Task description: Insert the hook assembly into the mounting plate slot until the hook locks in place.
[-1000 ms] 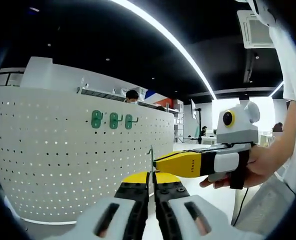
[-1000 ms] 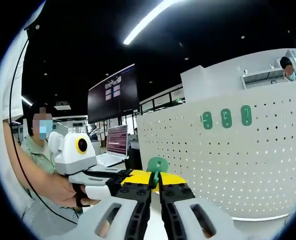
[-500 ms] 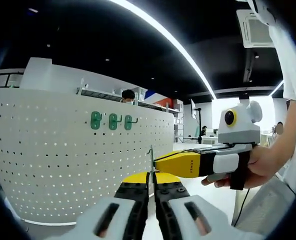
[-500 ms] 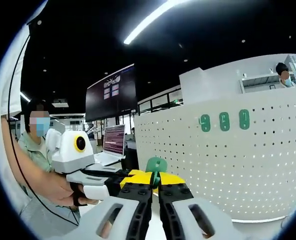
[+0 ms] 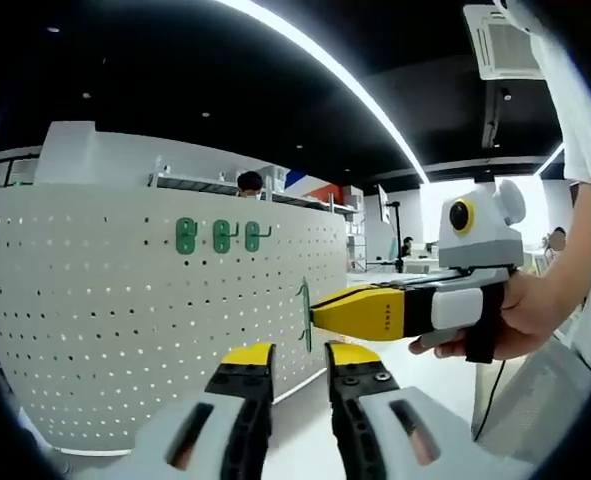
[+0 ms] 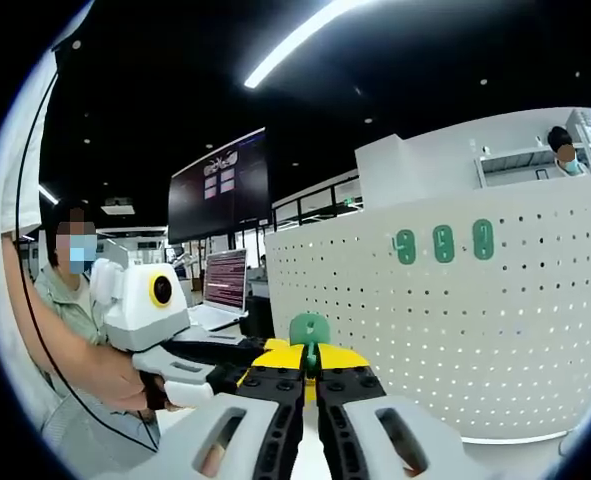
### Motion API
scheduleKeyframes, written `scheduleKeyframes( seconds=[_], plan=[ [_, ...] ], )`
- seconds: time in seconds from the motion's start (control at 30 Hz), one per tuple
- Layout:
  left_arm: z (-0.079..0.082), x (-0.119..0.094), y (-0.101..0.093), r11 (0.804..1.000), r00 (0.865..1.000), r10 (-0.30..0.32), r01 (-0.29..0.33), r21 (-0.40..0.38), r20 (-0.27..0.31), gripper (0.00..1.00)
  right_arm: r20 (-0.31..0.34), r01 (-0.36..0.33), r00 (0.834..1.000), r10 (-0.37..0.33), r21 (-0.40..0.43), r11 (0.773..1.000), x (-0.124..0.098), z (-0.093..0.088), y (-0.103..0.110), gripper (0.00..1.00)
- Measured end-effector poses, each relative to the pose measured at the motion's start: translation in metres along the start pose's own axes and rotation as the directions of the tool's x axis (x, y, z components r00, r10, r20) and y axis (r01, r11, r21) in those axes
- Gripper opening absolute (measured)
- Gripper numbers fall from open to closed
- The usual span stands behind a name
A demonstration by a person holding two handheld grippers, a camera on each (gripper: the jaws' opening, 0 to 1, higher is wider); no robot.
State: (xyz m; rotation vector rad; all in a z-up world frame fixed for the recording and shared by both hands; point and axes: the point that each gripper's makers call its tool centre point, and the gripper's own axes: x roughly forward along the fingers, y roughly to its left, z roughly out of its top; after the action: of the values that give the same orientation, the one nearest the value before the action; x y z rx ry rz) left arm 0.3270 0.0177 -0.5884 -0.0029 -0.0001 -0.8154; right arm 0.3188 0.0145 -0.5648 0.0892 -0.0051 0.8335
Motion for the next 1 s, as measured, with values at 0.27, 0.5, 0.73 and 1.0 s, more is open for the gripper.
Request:
scheduleKeyframes(
  seconds=[0.27, 0.5, 0.73, 1.0],
  plan=[
    [-0.018, 0.003, 0.006, 0.998, 0.997, 0.022, -0.026, -0.056, -0.071, 0.76, -0.008, -0.017, 1.0, 0.017, 0.01, 1.0, 0.001, -0.002, 0.004, 0.0],
    [-0.024, 0.003, 0.009, 0.997, 0.996, 0.038, -0.044, -0.06, -0.083, 0.91, -0.012, -0.02, 1.0, 0.021, 0.016, 1.0, 0.002, -0.004, 0.005, 0.0],
    [-0.026, 0.003, 0.01, 0.998, 0.995, 0.043, -0.048, -0.051, -0.093, 0.89, -0.028, -0.016, 0.999, 0.016, -0.001, 1.0, 0.004, -0.007, 0.003, 0.0],
    [-0.029, 0.002, 0.009, 0.997, 0.994, 0.041, -0.048, -0.061, -0.101, 0.87, -0.064, 0.022, 0.997, -0.034, -0.193, 0.981, 0.005, -0.006, 0.001, 0.01]
  ],
)
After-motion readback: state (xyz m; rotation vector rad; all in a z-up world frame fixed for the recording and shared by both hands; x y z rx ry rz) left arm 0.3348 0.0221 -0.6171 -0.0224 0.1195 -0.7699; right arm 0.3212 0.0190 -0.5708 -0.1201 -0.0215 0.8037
